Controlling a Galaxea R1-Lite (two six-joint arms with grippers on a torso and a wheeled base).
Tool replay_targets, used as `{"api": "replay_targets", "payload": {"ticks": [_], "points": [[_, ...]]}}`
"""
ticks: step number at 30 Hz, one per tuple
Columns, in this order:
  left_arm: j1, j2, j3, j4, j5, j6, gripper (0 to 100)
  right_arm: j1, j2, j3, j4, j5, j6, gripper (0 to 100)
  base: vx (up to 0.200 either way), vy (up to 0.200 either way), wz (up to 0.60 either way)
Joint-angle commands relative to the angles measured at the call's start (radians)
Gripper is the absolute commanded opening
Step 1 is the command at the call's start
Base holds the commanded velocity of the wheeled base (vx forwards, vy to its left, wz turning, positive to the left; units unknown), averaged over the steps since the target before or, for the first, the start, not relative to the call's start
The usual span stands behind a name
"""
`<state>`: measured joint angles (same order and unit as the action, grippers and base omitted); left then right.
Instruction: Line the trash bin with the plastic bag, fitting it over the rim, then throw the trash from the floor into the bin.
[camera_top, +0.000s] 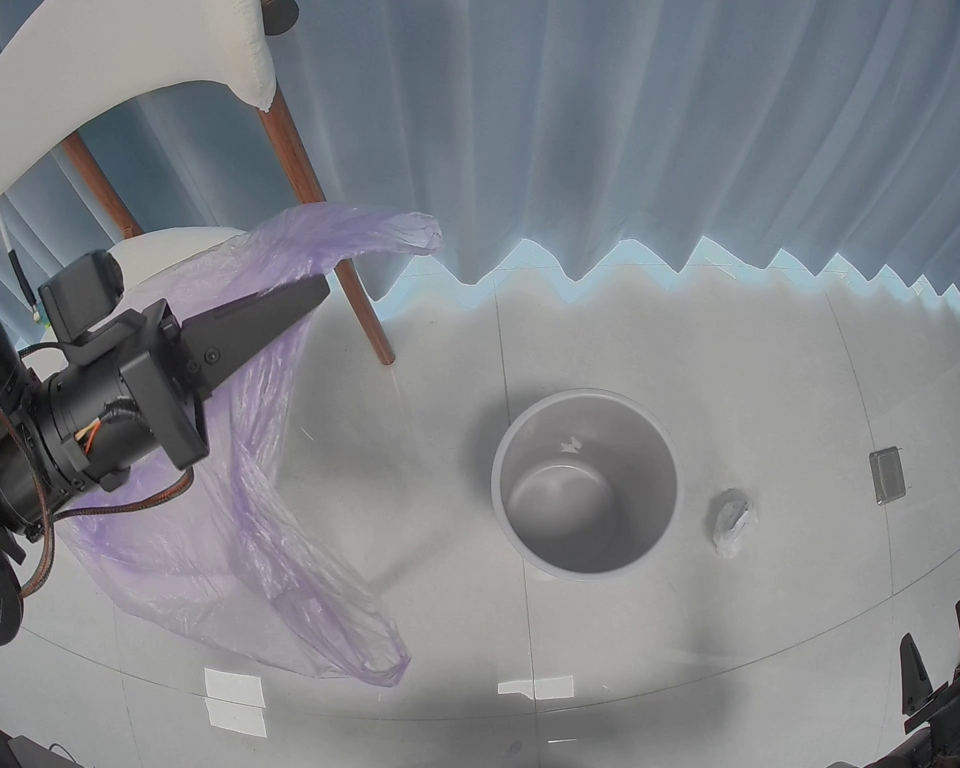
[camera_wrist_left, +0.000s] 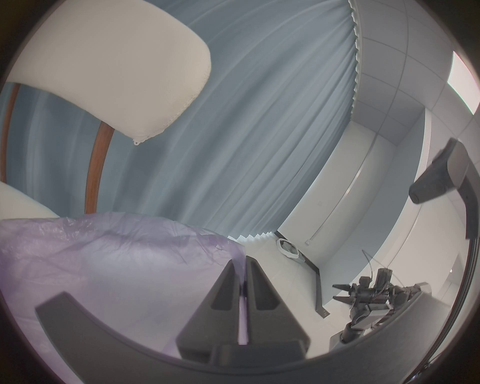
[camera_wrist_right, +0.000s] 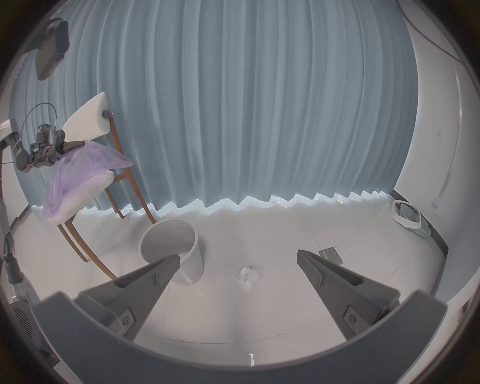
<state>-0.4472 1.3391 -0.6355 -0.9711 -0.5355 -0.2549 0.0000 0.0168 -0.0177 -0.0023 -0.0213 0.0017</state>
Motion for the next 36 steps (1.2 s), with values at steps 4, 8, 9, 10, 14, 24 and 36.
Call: {"api": "replay_targets", "payload": {"ticks": [4,8,9,10,14,24,36], "points": [[0.001,0.018,-0.032,0.0,-0.006,-0.052,0,0.0,-0.015,0.018,-0.001,0.0,0.0,100,0.0,-0.2,0.0],[0.001,0.018,-0.027,0.0,-0.006,-0.052,0,0.0,-0.015,0.018,-0.001,0.0,0.0,100,0.0,-0.2,0.0],[0.001,0.018,-0.027,0.0,-0.006,-0.052,0,0.0,-0.015,0.018,-0.001,0.0,0.0,100,0.0,-0.2,0.0],[0.001,0.018,-0.027,0.0,-0.006,-0.052,0,0.0,-0.015,0.018,-0.001,0.0,0.0,100,0.0,-0.2,0.0],[0.001,0.018,-0.026,0.0,-0.006,-0.052,0,0.0,-0.015,0.018,-0.001,0.0,0.0,100,0.0,-0.2,0.0],[0.001,0.008,0.014,-0.001,-0.004,-0.046,0,0.0,-0.015,0.018,-0.001,0.0,0.0,100,0.0,-0.2,0.0],[0.004,-0.025,0.046,0.012,-0.001,-0.047,0,0.0,-0.015,0.018,-0.001,0.0,0.0,100,0.167,-0.083,0.0]]}}
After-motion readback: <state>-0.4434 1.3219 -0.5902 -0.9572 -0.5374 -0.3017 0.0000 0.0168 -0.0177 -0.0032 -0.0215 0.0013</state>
